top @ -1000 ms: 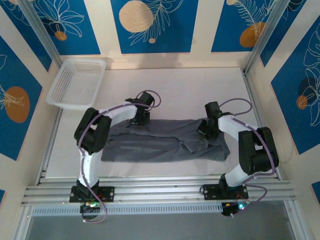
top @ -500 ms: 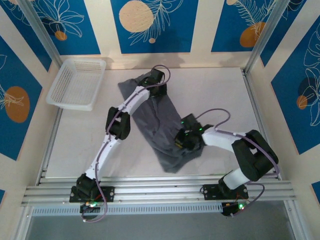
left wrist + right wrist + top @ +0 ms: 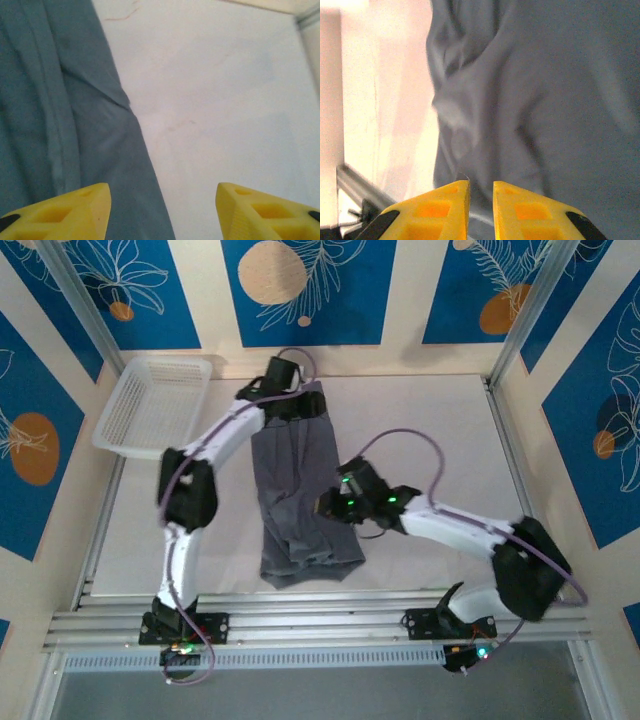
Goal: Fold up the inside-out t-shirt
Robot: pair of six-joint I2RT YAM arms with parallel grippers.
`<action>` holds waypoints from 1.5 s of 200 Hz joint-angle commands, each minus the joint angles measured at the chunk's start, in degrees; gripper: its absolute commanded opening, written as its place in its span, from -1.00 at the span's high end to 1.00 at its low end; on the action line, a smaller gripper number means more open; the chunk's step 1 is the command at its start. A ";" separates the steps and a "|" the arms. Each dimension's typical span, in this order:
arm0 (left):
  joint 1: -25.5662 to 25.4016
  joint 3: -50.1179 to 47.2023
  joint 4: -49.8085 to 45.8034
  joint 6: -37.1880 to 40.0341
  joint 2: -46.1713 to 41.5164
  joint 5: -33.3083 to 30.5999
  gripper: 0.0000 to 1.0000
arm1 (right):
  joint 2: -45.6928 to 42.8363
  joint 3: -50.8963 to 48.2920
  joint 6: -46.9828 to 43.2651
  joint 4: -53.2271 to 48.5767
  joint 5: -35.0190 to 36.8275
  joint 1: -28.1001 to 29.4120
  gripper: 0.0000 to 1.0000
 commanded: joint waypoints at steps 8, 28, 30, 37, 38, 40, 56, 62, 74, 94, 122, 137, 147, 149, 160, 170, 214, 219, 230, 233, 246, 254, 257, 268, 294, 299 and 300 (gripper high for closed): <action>0.75 -20.85 4.84 2.94 -19.56 0.52 -0.24 | -3.49 -7.84 -13.95 -3.13 -11.34 -11.83 0.35; 0.83 -37.18 4.69 2.00 -31.97 -2.83 -0.29 | -2.14 -7.91 -17.51 -6.01 -15.73 -13.58 0.06; 0.81 -38.77 4.63 1.75 -33.07 -3.10 -0.29 | -1.80 -7.94 -17.70 -6.11 -16.16 -13.59 0.05; 0.95 -43.24 4.13 0.94 -36.60 -3.60 -0.30 | -0.36 -7.96 -17.96 -6.28 -17.59 -13.72 0.03; 0.95 -43.87 4.04 0.76 -37.01 -3.63 -0.30 | -0.17 -7.94 -17.96 -6.26 -17.78 -13.75 0.03; 0.95 -44.88 4.00 0.52 -37.94 -3.65 -0.31 | 0.28 -7.97 -17.85 -6.18 -18.10 -13.70 0.03; 0.94 -52.73 3.05 -1.82 -43.72 -3.11 -0.34 | 3.76 -8.67 -16.43 -3.91 -21.85 -13.60 0.03; 0.93 -55.24 2.96 -2.75 -45.23 -2.35 -0.34 | 4.80 -9.11 -15.55 -2.72 -22.64 -13.44 0.04; 0.91 -59.31 3.45 -4.42 -47.19 -0.73 -0.35 | 6.58 -9.65 -14.40 -1.15 -22.55 -12.70 0.06; 0.80 -64.15 4.37 -6.35 -48.79 0.68 -0.35 | 8.39 -9.62 -13.94 -0.61 -20.73 -11.20 0.07; 0.71 -68.09 5.12 -8.03 -50.72 0.84 -0.35 | 9.58 -10.77 -13.14 0.91 -20.22 -9.86 0.03; 0.77 -69.33 4.91 -8.67 -51.29 0.80 -0.37 | 10.76 -10.79 -12.79 1.35 -19.97 -8.75 0.00; 0.77 -69.89 4.88 -9.09 -51.14 1.38 -0.41 | 11.38 -10.73 -12.40 1.70 -20.29 -8.19 0.03; 0.77 -70.06 4.92 -9.15 -51.03 1.58 -0.41 | 11.43 -10.64 -12.24 1.74 -20.26 -8.09 0.05; 0.77 -70.67 5.25 -9.63 -50.20 3.27 -0.47 | 11.54 -10.31 -11.44 1.78 -20.51 -7.63 0.21; 0.69 -71.35 5.32 -10.19 -49.19 5.09 -0.48 | 11.07 -9.97 -10.67 1.76 -21.10 -7.41 0.41; -0.69 -76.59 7.61 -14.33 -47.23 8.64 -0.48 | 6.30 -10.55 -7.89 1.67 -21.31 -6.92 1.00; -1.01 -76.90 8.22 -14.50 -46.68 9.45 -0.46 | 6.05 -10.54 -7.75 1.67 -21.52 -6.85 1.00; -1.86 -76.85 9.96 -14.99 -45.43 10.79 -0.42 | 5.83 -10.61 -7.52 1.84 -21.87 -6.61 1.00; -2.15 -76.83 10.43 -15.22 -45.08 11.10 -0.41 | 5.82 -10.60 -7.53 1.97 -21.84 -6.53 1.00; -3.23 -76.66 13.16 -16.38 -43.76 11.73 -0.38 | 5.82 -10.64 -7.34 2.36 -21.84 -6.31 1.00; -3.82 -76.70 14.99 -17.17 -42.89 12.16 -0.34 | 5.91 -10.65 -7.18 2.62 -21.76 -6.30 1.00; -4.00 -76.67 15.56 -17.51 -42.55 12.35 -0.32 | 5.92 -10.69 -7.15 2.71 -21.70 -6.29 1.00; -4.68 -76.49 17.59 -18.45 -41.41 12.81 -0.22 | 5.95 -10.82 -7.07 2.85 -21.66 -6.30 1.00; -6.05 -75.96 19.13 -19.19 -40.34 12.34 0.32 | 5.99 -11.21 -7.08 2.90 -21.66 -6.30 1.00; -6.16 -75.93 19.10 -19.15 -40.24 12.09 0.37 | 5.99 -11.31 -6.98 2.98 -21.64 -6.31 1.00; -6.17 -75.90 19.09 -19.17 -40.19 11.99 0.38 | 5.99 -11.37 -6.94 3.03 -21.61 -6.31 1.00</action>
